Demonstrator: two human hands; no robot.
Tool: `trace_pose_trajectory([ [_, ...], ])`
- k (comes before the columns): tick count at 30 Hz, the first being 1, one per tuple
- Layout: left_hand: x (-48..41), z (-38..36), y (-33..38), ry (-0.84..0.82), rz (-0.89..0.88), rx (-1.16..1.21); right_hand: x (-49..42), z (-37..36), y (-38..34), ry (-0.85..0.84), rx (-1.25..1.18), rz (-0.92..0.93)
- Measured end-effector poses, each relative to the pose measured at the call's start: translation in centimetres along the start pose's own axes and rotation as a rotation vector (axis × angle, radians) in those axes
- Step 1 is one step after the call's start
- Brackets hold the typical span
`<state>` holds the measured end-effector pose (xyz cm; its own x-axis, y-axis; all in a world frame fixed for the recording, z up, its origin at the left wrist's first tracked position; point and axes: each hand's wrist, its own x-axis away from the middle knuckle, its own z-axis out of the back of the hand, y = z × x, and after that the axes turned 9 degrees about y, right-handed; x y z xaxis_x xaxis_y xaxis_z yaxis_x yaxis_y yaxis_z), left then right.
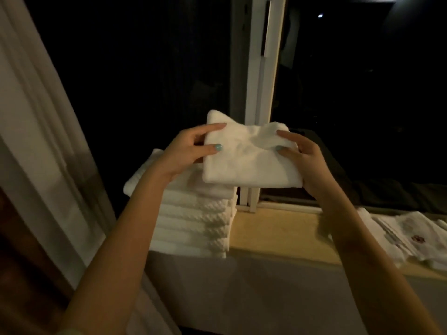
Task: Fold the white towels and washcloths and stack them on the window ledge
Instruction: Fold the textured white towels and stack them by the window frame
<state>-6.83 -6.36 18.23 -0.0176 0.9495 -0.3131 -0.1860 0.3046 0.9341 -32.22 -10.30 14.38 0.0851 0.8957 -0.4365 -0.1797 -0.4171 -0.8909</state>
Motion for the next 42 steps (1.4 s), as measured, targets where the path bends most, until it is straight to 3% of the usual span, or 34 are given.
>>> trace_pose_trajectory([
  [12, -4.5, 9.6, -5.1, 0.194, 0.075, -0.109, -2.1, -11.5, -0.8, -0.173, -0.052, -0.134],
  [18, -3.2, 10.8, -7.5, 0.013, 0.201, -0.091, 0.6, -12.3, 1.1, -0.133, 0.049, -0.148],
  [21, -3.2, 10.9, -7.7, -0.032, 0.188, 0.011, 1.0, -11.8, 1.2, -0.051, 0.084, -0.104],
  [26, -3.2, 10.1, -8.6, -0.023, 0.148, -0.079, 1.5, -12.1, 2.4, -0.025, 0.331, -0.038],
  [30, -2.6, 10.1, -9.5, 0.085, 0.018, -0.194, 1.9, -12.4, 2.9, 0.043, 0.546, 0.039],
  [33, -2.1, 10.2, -9.7, 0.249, -0.187, -0.377, 3.3, -12.7, 0.6, 0.117, 0.612, 0.216],
  [37, 0.7, 9.7, -10.3, 0.112, -0.407, -0.396, 6.3, -12.8, 0.5, -0.131, 0.679, 0.25],
  [42, 2.9, 9.5, -12.8, 0.052, -0.549, -0.582, 8.1, -13.1, 3.2, -0.183, 0.7, 0.266],
])
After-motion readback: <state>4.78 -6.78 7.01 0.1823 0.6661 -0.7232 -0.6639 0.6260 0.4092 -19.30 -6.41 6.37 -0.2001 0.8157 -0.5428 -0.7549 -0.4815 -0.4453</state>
